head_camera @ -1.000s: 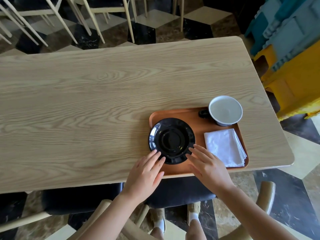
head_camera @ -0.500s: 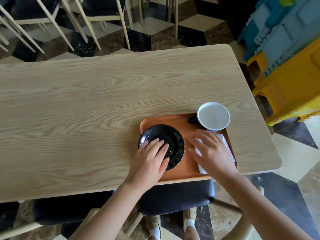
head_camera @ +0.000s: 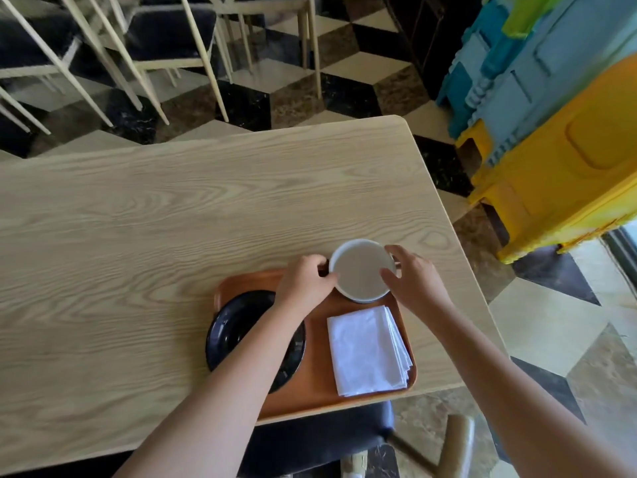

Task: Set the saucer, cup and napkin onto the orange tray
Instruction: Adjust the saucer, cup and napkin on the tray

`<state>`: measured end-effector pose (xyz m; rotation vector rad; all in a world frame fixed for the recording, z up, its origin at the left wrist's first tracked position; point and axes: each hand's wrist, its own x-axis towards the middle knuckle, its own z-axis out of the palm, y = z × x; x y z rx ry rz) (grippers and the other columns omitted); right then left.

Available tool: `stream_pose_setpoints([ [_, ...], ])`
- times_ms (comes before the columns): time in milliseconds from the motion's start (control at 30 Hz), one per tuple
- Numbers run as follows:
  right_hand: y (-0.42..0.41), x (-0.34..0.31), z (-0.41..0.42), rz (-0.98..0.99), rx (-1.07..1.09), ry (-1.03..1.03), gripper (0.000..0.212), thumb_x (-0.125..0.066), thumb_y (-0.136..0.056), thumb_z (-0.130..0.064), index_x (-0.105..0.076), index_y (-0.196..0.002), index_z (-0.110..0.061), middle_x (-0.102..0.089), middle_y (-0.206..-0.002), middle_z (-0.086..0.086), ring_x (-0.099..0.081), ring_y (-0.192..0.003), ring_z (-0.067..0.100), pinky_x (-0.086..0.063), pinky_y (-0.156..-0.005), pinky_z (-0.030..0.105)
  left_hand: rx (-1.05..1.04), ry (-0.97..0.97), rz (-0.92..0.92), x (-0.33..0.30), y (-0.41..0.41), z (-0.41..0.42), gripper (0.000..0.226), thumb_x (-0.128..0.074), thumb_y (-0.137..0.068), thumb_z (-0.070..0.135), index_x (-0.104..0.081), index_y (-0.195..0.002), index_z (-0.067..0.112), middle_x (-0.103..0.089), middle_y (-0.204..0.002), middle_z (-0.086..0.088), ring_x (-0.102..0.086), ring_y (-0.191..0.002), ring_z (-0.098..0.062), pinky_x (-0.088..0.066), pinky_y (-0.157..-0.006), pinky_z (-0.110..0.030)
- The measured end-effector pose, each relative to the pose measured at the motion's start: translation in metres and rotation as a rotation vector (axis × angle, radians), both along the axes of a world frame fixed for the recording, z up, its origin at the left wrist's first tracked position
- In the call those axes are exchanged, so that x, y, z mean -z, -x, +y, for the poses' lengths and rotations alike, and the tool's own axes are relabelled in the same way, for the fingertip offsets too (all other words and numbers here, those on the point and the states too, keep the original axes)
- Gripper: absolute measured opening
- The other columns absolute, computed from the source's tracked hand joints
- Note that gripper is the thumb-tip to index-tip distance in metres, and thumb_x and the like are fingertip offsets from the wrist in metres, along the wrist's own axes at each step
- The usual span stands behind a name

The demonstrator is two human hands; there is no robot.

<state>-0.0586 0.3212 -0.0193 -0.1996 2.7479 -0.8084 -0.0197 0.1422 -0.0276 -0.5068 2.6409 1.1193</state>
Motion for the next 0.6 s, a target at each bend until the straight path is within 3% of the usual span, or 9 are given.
stream_pose_setpoints([
  [67,0.002,0.002,0.0,-0.022,0.044,0.072,0.039,-0.055,-0.082,-0.01,-0.055,-0.12,-0.015,-0.068,-0.106,0.015,-0.062,-0.096,0.03,-0.042,-0.073,0.027,-0.024,-0.079,0.015,0.002,0.001,-0.003,0.014,-0.064,-0.081,0.022,-0.066,-0.082,0.008,-0.071,-0.089,-0.005,-0.063,-0.09,-0.016,-0.038,-0.067,-0.025],
  [133,0.003,0.005,0.001,-0.024,0.08,0.12,0.039,-0.052,-0.081,-0.006,-0.059,-0.117,-0.017,-0.07,-0.103,0.014,-0.063,-0.093,0.028,-0.038,-0.069,0.024,-0.025,-0.127,0.025,0.003,-0.001,-0.006,0.015,-0.065,-0.081,0.023,-0.065,-0.074,0.009,-0.069,-0.08,-0.002,-0.058,-0.081,-0.009,-0.032,-0.059,-0.019],
  [200,0.003,0.007,0.001,-0.023,0.098,0.142,0.041,-0.051,-0.08,-0.004,-0.06,-0.117,-0.019,-0.07,-0.103,0.014,-0.063,-0.093,0.028,-0.038,-0.069,0.023,-0.038,-0.148,0.017,0.004,-0.003,-0.008,0.016,-0.066,-0.082,0.023,-0.069,-0.08,0.007,-0.065,-0.078,0.004,-0.054,-0.08,-0.007,-0.035,-0.063,-0.019],
  [333,0.003,0.011,0.002,-0.014,0.11,0.168,0.042,-0.052,-0.08,-0.003,-0.061,-0.118,-0.019,-0.07,-0.105,0.012,-0.063,-0.095,0.025,-0.031,-0.064,0.015,-0.126,-0.183,0.036,0.007,-0.007,-0.007,0.028,-0.069,-0.082,0.021,-0.069,-0.106,0.007,-0.071,-0.108,-0.002,-0.061,-0.098,-0.011,-0.037,-0.078,-0.014],
  [500,-0.002,0.011,-0.004,-0.025,0.087,0.195,0.041,-0.053,-0.078,-0.003,-0.063,-0.113,-0.021,-0.072,-0.099,0.008,-0.064,-0.09,0.023,-0.029,-0.059,0.012,-0.144,-0.242,-0.013,0.011,-0.015,-0.015,0.032,-0.068,-0.082,0.022,-0.067,-0.111,0.008,-0.069,-0.114,-0.008,-0.062,-0.108,-0.017,-0.045,-0.098,-0.03],
  [600,-0.007,0.011,-0.01,-0.047,0.069,0.193,0.04,-0.052,-0.078,-0.006,-0.063,-0.111,-0.025,-0.072,-0.093,0.003,-0.064,-0.088,0.02,-0.034,-0.065,0.017,-0.17,-0.247,-0.001,0.009,-0.021,-0.023,0.03,-0.068,-0.082,0.022,-0.068,-0.11,0.012,-0.07,-0.112,-0.004,-0.062,-0.106,-0.014,-0.045,-0.097,-0.029],
])
